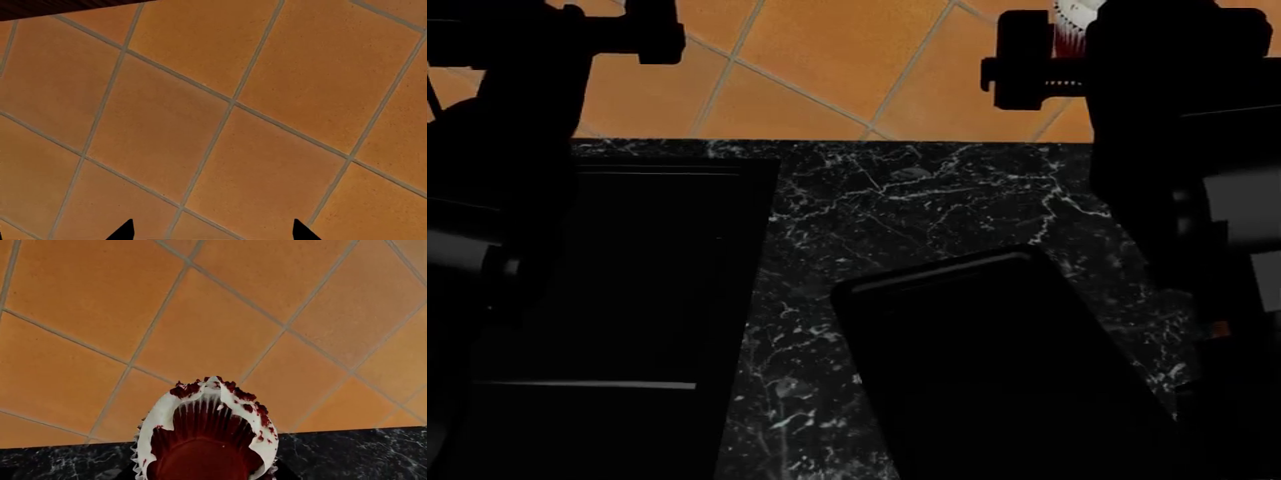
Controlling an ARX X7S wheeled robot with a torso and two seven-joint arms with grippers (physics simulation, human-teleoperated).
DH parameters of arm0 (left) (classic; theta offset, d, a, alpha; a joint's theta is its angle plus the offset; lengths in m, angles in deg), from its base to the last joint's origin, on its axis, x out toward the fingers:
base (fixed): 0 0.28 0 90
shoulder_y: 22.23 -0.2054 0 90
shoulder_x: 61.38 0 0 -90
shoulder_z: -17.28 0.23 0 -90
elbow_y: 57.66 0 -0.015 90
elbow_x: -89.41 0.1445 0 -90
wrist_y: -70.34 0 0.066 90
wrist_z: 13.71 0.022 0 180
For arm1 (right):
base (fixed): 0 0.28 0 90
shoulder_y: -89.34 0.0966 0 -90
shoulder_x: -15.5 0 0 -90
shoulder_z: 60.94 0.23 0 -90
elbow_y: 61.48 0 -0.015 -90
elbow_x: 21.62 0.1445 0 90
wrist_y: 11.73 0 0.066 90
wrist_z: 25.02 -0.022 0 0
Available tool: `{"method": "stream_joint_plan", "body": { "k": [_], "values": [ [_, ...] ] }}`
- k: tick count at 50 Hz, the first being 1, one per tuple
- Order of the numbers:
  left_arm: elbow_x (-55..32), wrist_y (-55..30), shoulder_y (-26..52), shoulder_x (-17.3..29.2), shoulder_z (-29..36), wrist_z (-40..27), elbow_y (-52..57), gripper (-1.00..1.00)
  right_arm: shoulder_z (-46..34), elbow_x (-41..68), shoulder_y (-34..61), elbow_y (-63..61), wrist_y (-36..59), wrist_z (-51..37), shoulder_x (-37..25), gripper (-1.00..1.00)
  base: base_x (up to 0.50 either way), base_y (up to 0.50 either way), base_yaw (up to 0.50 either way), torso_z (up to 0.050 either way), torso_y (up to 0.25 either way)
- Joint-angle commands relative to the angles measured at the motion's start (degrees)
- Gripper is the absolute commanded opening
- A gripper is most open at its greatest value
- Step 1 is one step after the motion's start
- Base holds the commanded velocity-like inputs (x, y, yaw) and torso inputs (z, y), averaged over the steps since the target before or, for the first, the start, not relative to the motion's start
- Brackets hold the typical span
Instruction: Move the fresh-baked cupcake off the tray onto the counter, and place the bowl used for mixing into the sink.
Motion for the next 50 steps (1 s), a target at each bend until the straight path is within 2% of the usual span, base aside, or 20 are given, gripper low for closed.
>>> {"method": "stream_joint_plan", "body": {
  "k": [1, 33, 50],
  "values": [
    [3.1, 1.4, -0.7, -0.2, -0.5, -1.0, 0.0, 1.00, 0.2, -1.7, 0.4, 0.7, -0.8, 1.2, 0.1, -1.00, -0.03, -0.22, 0.00, 0.000, 0.000],
    [3.5, 2.4, -1.0, -0.2, -0.5, 0.3, 0.0, 1.00, -0.1, -1.6, 0.8, 1.5, -0.7, 1.4, 0.3, -1.00, -0.14, -0.27, 0.00, 0.000, 0.000],
    [2.9, 2.4, -0.9, -0.2, 0.2, 0.8, 0.1, 1.00, 0.0, -1.4, 0.7, 1.2, -0.6, 1.1, 0.2, -1.00, -0.03, -0.41, 0.00, 0.000, 0.000]
  ]
}}
